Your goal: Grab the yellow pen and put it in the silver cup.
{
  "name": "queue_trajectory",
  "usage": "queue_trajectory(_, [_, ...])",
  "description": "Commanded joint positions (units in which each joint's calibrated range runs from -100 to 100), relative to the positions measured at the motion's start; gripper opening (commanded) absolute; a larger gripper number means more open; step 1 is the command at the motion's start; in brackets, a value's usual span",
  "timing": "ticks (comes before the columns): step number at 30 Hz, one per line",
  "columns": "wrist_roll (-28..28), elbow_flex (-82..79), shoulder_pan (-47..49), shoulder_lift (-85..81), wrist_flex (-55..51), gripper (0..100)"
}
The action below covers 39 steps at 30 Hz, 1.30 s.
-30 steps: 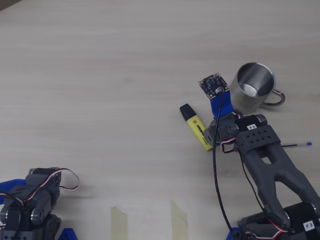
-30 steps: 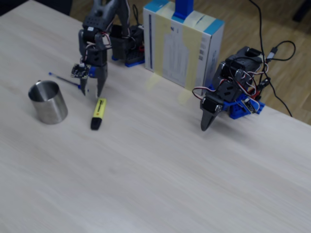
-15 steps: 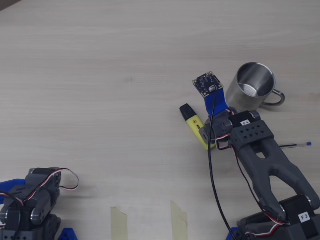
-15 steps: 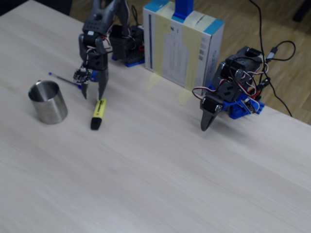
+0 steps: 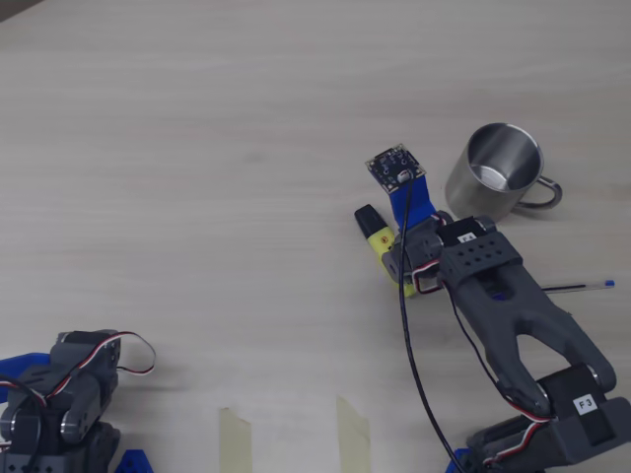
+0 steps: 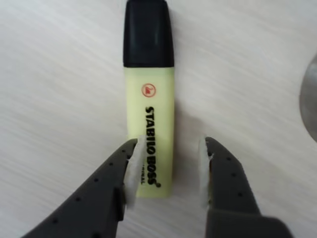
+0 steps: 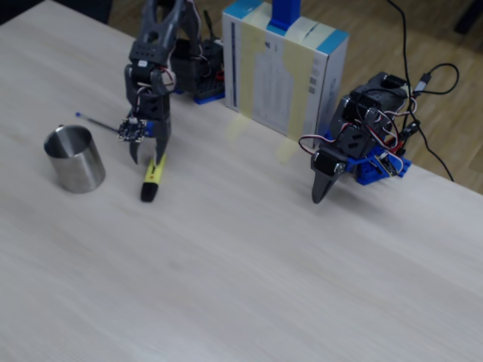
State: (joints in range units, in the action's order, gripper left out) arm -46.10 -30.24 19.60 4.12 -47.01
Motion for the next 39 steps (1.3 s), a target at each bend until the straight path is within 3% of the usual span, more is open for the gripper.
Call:
queue_trajectory(1, [0.25, 2.81, -0.39, 0.73, 0.87, 18])
queue_trajectory(23, [-0.28, 5.43, -1.93, 6.05, 1.04, 18])
queue_trajectory(28, [0.14, 4.80, -1.93, 8.87, 7.06, 18])
queue_trajectory(39, [0.19, 4.80, -2.47, 9.62, 6.97, 18])
